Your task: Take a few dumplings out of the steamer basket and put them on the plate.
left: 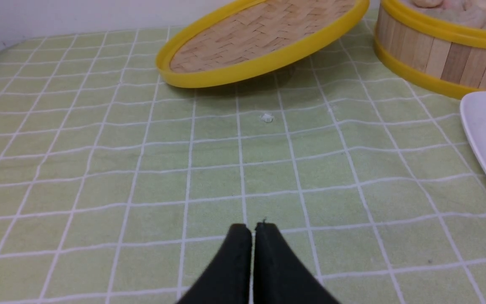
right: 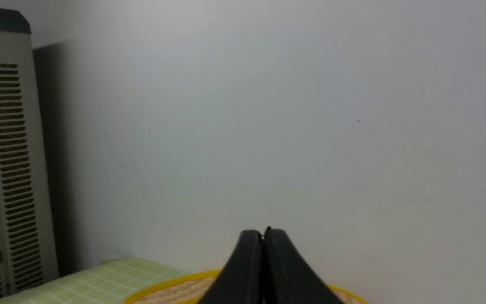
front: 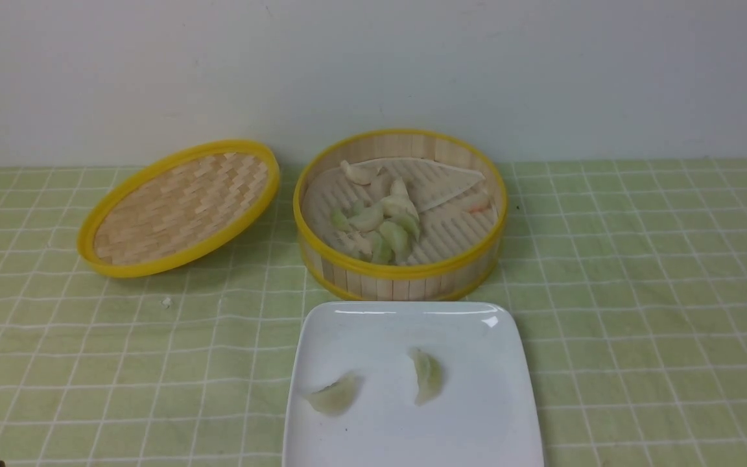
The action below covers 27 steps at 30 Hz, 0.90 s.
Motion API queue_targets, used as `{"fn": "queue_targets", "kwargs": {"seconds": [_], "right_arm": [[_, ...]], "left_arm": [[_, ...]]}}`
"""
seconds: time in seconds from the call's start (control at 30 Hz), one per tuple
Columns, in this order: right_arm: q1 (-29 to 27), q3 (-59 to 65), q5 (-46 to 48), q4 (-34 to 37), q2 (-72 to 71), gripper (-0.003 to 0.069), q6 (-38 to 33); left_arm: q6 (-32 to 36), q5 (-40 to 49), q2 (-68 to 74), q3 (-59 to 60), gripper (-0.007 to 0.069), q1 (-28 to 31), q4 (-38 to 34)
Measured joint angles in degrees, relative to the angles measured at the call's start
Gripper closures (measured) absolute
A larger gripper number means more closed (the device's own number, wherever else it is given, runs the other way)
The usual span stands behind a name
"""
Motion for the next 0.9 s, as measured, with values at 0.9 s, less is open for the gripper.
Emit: {"fn": "queue_targets", "kwargs": {"seconds": [0.9], "right_arm": [[-36.05,34.20,-5.78,-1.47,-1.57,0.0673,-0.30]], "left_arm": [[0.00,0.07,-0.06,0.00,0.0631,0.00,0.00]]}}
